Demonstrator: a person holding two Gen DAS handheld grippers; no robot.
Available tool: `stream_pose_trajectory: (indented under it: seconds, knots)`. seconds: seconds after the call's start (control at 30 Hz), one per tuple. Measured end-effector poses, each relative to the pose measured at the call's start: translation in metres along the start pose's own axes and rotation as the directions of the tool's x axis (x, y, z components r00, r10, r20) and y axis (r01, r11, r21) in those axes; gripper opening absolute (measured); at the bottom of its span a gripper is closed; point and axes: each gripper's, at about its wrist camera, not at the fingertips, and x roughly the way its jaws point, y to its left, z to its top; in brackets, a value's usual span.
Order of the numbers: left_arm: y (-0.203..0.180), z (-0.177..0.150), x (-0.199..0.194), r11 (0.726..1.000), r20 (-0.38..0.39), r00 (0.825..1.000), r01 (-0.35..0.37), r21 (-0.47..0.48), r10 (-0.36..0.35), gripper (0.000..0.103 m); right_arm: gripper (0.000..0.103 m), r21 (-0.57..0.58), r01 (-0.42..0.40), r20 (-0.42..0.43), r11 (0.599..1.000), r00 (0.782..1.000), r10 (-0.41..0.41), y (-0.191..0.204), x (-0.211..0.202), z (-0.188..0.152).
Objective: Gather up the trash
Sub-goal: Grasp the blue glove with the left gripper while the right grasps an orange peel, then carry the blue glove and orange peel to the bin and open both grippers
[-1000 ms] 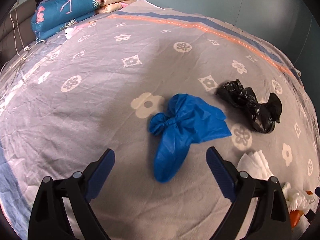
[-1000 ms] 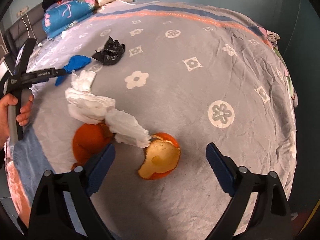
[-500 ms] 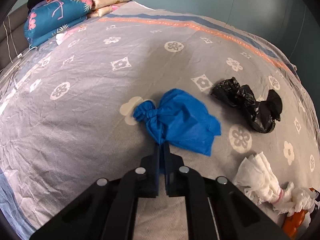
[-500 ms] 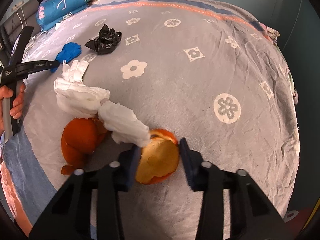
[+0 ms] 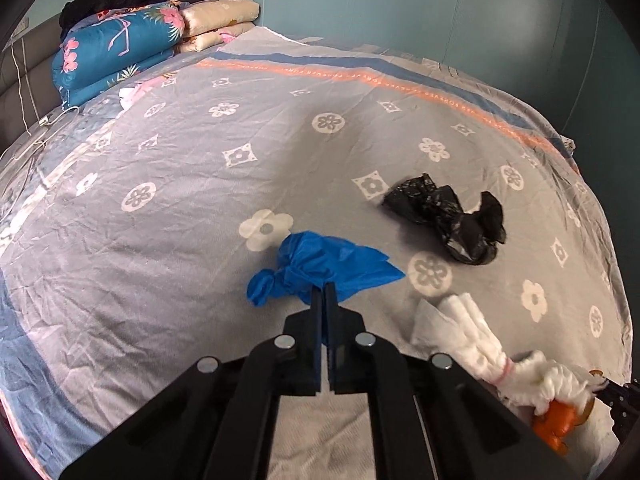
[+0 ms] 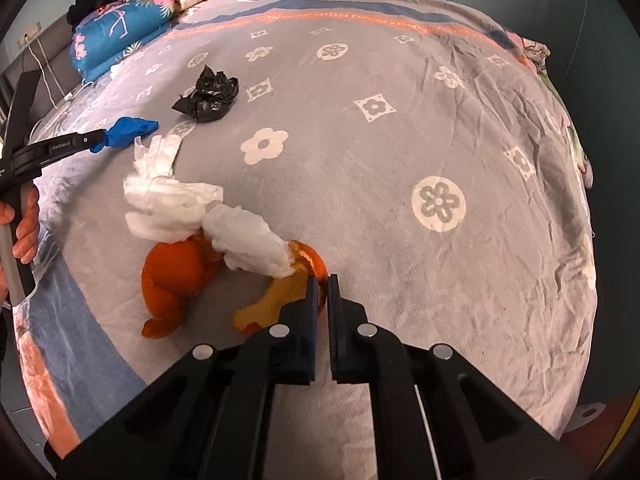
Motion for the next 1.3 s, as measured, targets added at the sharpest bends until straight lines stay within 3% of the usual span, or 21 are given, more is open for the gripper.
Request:
stream_pose_trajectory:
  seconds: [0.27,0.53,0.9,1.3]
  knots:
    - [-0.006,-0.013,-0.028,0.997,0.007,0.998,0.065,-0.036,-0.064,0.001,0.004,0.027,-0.029,0.026,0.999,0.999,0.028,-0.009,-0.018,-0.007]
    - [-0.017,-0.020,-0.068,0.988,0.066,0.987,0.147,-0.050,-0.144,0.001,0.004,0.038,-0.037,0.088,0.999,0.996,0.033,-0.018,-0.047,-0.009]
    - [-0.028,-0.042,-0.121,0.978,0.103,0.975,0.202,-0.057,-0.195,0.001,0.003,0.018,-0.068,0.144,0.998,0.987,0.065,-0.020,-0.084,-0.015]
    - [-0.063,-0.073,-0.190,0.969,0.153,0.958,0.246,-0.003,-0.243,0.001,0.003,0.005,-0.089,0.226,0.996,0.970,0.086,-0.031,-0.149,-0.036]
